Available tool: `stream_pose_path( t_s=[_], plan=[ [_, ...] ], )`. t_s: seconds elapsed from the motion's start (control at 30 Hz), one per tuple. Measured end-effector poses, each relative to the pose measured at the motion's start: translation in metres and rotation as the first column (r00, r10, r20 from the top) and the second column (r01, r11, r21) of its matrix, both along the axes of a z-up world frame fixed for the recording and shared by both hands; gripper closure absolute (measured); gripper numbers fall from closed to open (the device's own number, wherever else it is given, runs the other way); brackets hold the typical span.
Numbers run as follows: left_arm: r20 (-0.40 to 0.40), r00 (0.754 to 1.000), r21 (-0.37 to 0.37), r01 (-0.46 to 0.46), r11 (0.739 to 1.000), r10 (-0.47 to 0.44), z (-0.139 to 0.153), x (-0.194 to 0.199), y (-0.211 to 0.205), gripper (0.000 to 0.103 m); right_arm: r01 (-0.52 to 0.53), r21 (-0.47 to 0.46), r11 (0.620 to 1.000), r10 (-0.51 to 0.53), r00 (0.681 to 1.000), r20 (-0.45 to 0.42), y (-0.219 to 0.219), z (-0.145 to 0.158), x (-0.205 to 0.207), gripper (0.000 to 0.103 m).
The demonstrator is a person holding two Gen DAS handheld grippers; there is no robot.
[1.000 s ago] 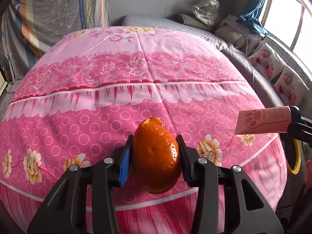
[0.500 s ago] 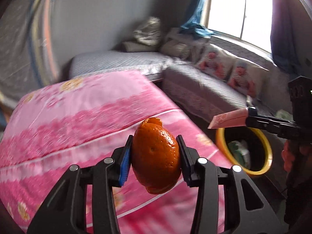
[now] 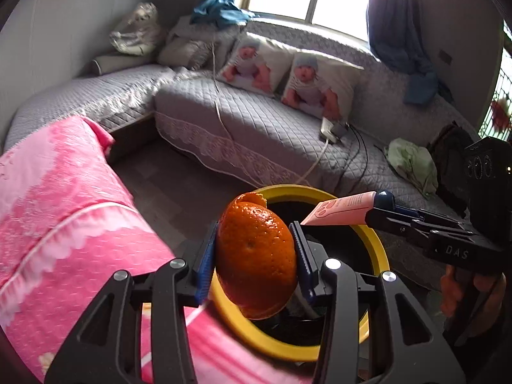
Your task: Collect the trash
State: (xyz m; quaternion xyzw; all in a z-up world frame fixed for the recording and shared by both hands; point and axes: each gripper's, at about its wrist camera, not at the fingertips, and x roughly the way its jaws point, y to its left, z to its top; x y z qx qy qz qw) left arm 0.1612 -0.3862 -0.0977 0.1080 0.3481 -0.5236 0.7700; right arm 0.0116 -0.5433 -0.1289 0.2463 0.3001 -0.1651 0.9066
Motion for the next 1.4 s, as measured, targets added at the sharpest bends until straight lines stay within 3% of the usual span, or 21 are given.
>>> stream_pose_path(
  t_s=[0.17, 0.23, 0.27, 0.33, 0.4, 0.43, 0.5, 0.63, 0.73, 0.8, 0.87, 0.93, 1.0, 1.03, 1.13, 1.27, 1.33, 1.4],
  plan=[
    [-0.045, 0.999, 0.039, 0.014, 0.999, -0.012, -0.029, 0.0, -0.031, 0.059, 0.064, 0.038, 0.997, -0.061, 0.995, -0.078, -0.021, -0.038, -0.003, 0.07],
    [-0.069, 0.998, 0.021, -0.002, 1.0, 0.004, -0.03, 0.002, -0.028, 0.053, 0.089, 0.015, 0.996, -0.087, 0.991, -0.097, -0.023, -0.043, -0.008, 0.069],
    [-0.076, 0.997, 0.006, -0.012, 1.0, 0.013, -0.028, 0.004, -0.024, 0.047, 0.103, 0.005, 0.995, -0.102, 0.99, -0.095, -0.023, -0.042, -0.011, 0.069],
    [-0.071, 0.996, -0.02, -0.058, 0.998, 0.056, -0.02, 0.009, -0.012, 0.022, 0.12, -0.016, 0.993, -0.121, 0.989, -0.082, -0.024, -0.039, -0.015, 0.064],
    [-0.065, 0.995, -0.066, -0.084, 0.994, 0.08, -0.011, 0.012, 0.002, 0.02, 0.149, -0.053, 0.987, -0.152, 0.986, -0.067, -0.024, -0.033, -0.019, 0.048],
    [-0.043, 0.994, -0.084, -0.102, 0.991, 0.099, -0.004, 0.011, 0.011, 0.015, 0.159, -0.071, 0.985, -0.163, 0.985, -0.059, -0.023, -0.03, -0.02, 0.045],
    [0.02, 0.988, -0.111, -0.151, 0.982, 0.154, 0.008, 0.007, 0.027, 0.008, 0.177, -0.095, 0.98, -0.182, 0.982, -0.049, -0.021, -0.024, -0.021, 0.029],
    [0.153, 0.956, -0.184, -0.221, 0.958, 0.25, 0.035, -0.006, 0.074, 0.008, 0.207, -0.154, 0.966, -0.215, 0.976, -0.037, -0.011, -0.014, -0.014, 0.008],
    [0.221, 0.918, -0.215, -0.282, 0.935, 0.328, 0.051, -0.011, 0.11, 0.008, 0.248, -0.203, 0.947, -0.263, 0.963, -0.054, -0.003, -0.006, -0.002, 0.008],
    [0.222, 0.91, -0.244, -0.295, 0.924, 0.35, 0.061, -0.011, 0.137, 0.008, 0.268, -0.209, 0.941, -0.286, 0.956, -0.062, 0.004, -0.004, 0.008, 0.008],
    [0.207, 0.892, -0.29, -0.336, 0.896, 0.401, 0.069, -0.01, 0.171, 0.008, 0.274, -0.202, 0.94, -0.292, 0.954, -0.067, 0.014, -0.001, 0.019, 0.008],
    [0.194, 0.869, -0.327, -0.38, 0.865, 0.455, 0.074, -0.011, 0.206, 0.008, 0.238, -0.191, 0.952, -0.251, 0.967, -0.045, 0.034, 0.007, 0.03, 0.008],
    [0.195, 0.812, -0.357, -0.464, 0.811, 0.551, 0.079, -0.014, 0.24, 0.008, 0.203, -0.192, 0.96, -0.21, 0.977, -0.022, 0.056, 0.014, 0.038, 0.008],
    [0.206, 0.769, -0.364, -0.514, 0.777, 0.605, 0.081, -0.018, 0.258, 0.008, 0.17, -0.19, 0.967, -0.172, 0.985, 0.007, 0.072, 0.02, 0.042, 0.008],
    [0.223, 0.722, -0.342, -0.572, 0.746, 0.655, 0.085, -0.022, 0.303, 0.008, 0.076, -0.207, 0.975, -0.056, 0.993, 0.102, 0.116, 0.037, 0.05, 0.008],
    [0.248, 0.659, -0.379, -0.608, 0.697, 0.71, 0.086, -0.039, 0.353, 0.008, -0.002, -0.292, 0.956, 0.073, 0.971, 0.23, 0.18, 0.06, 0.048, 0.008],
    [0.263, 0.605, -0.409, -0.635, 0.655, 0.751, 0.088, -0.05, 0.373, 0.008, -0.026, -0.319, 0.947, 0.117, 0.955, 0.272, 0.205, 0.067, 0.043, 0.008],
    [0.294, 0.535, -0.431, -0.665, 0.61, 0.792, 0.087, -0.065, 0.392, 0.008, -0.045, -0.344, 0.938, 0.151, 0.945, 0.289, 0.227, 0.071, 0.04, 0.008]
  ],
)
